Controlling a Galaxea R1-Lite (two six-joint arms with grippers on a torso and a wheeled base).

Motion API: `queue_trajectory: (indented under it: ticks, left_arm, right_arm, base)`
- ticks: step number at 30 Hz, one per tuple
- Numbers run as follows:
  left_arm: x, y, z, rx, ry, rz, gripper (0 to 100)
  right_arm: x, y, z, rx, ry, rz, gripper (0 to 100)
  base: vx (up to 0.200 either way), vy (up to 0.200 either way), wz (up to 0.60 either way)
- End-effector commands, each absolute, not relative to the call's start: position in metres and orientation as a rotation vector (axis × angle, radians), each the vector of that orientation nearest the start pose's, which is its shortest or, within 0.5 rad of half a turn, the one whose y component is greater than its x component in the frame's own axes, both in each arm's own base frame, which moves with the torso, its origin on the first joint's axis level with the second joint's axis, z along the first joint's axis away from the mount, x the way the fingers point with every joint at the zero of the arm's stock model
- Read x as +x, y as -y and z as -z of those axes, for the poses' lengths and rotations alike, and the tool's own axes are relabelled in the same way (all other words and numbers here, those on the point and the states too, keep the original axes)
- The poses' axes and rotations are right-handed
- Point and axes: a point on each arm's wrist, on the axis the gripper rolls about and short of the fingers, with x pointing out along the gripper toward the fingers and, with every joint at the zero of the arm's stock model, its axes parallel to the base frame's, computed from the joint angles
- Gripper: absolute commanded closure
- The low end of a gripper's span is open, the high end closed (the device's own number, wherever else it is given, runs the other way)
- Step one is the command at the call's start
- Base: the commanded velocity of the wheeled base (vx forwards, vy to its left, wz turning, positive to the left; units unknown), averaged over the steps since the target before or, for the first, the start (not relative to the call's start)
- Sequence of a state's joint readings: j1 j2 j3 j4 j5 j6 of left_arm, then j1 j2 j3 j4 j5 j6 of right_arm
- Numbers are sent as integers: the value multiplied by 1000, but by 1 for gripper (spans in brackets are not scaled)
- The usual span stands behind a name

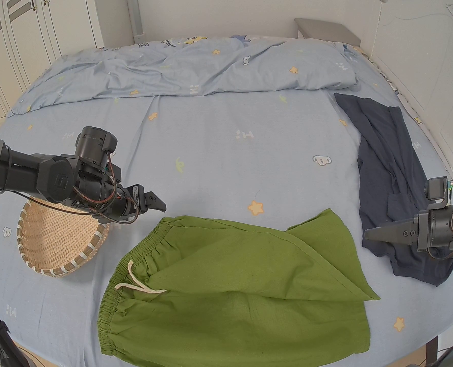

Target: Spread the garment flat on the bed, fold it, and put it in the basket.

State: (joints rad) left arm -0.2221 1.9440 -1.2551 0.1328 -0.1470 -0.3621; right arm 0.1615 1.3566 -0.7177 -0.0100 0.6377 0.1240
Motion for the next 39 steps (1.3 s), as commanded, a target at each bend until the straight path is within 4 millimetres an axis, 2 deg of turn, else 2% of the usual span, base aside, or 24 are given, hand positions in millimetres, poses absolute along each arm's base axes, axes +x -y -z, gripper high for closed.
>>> queue_trajectory:
  ticks: [1, 6, 18, 22, 26, 30, 35, 39]
  left_arm:
    - [354, 71, -145, -286, -886, 141, 0]
    - [347, 55, -150, -233, -869, 108, 0]
    - [345, 37, -157, -238, -846, 70, 0]
    - [344, 43, -162, -246, -828, 98, 0]
    - [340, 60, -168, -313, -835, 192, 0]
    - [340, 61, -165, -402, -874, 302, 0]
    - [351, 40, -147, -544, -951, 481, 0]
    - [359, 37, -131, -579, -989, 514, 0]
  right_arm:
    - [199, -46, -189, 269, -689, -733, 0]
    - [199, -46, -189, 270, -689, -731, 0]
    - [199, -46, -189, 271, -690, -731, 0]
    - [199, -46, -189, 270, -690, -732, 0]
    - [199, -46, -189, 270, -690, -732, 0]
    - [199, -46, -189, 271, -690, -731, 0]
    - [199, -45, -189, 273, -687, -725, 0]
    - [199, -45, -189, 272, -687, -727, 0]
  base:
    - [0, 0, 0]
    - [0, 0, 0]
    - [0, 0, 0]
    - [0, 0, 0]
    - [0, 0, 0]
    - [0, 0, 0]
    - [0, 0, 0]
    - [0, 0, 0]
